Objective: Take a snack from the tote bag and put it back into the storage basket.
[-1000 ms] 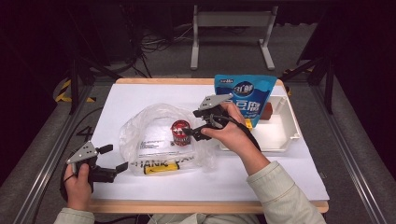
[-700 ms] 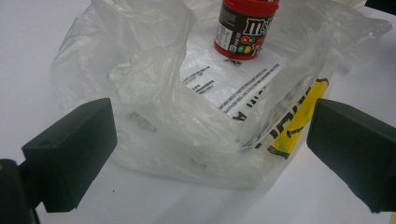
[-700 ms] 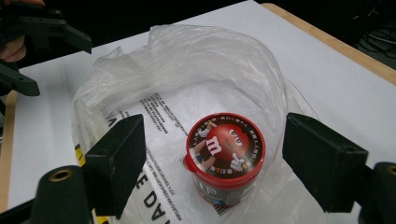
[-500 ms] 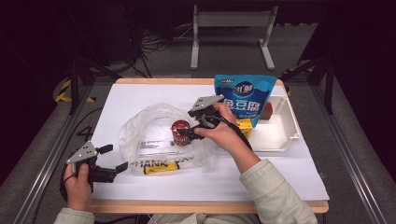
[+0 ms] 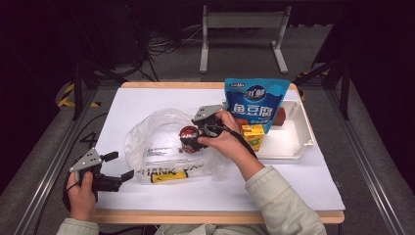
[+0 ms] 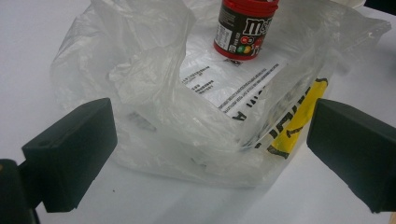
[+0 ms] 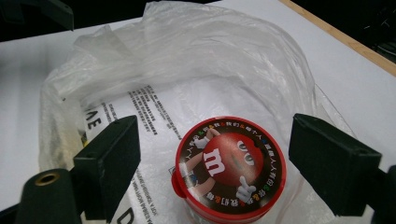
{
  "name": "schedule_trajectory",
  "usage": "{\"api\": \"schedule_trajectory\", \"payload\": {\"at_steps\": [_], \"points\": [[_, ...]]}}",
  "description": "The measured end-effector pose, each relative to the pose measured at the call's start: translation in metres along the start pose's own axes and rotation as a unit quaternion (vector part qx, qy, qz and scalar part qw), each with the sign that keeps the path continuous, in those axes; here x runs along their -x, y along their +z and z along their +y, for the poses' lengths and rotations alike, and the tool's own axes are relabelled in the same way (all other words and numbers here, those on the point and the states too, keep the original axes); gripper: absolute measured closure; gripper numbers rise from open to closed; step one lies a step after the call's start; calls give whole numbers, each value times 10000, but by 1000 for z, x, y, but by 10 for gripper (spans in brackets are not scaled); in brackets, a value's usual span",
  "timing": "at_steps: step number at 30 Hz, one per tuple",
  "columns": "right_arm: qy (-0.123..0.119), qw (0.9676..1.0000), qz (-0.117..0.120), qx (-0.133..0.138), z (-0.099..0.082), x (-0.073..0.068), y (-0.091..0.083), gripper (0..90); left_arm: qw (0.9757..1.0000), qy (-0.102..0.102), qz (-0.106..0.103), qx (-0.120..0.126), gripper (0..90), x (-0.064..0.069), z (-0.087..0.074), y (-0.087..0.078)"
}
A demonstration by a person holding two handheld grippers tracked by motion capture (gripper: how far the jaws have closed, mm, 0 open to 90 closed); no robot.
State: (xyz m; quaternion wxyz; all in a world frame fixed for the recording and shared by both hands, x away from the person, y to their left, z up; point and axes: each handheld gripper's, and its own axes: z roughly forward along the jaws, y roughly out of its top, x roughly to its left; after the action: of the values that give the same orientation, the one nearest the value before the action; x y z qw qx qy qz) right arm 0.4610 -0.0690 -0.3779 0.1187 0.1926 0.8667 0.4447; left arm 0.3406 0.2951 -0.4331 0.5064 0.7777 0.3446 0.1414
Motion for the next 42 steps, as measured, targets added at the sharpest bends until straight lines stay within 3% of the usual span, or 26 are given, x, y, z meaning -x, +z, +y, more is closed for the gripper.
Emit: {"api": "schedule_trajectory", "payload": {"at_steps": [10, 25, 42], "points": [[25, 9993, -143, -354, -10, 6, 21, 167, 10000, -4, 0, -4, 23, 0, 0, -1], [127, 9970, -120, -751, -23, 7, 40, 157, 10000, -10, 1, -5, 23, -1, 0, -1], [44, 9935, -196, -1124, -23, 6, 49, 209, 10000, -18, -5, -12, 23, -1, 0, 0]]}}
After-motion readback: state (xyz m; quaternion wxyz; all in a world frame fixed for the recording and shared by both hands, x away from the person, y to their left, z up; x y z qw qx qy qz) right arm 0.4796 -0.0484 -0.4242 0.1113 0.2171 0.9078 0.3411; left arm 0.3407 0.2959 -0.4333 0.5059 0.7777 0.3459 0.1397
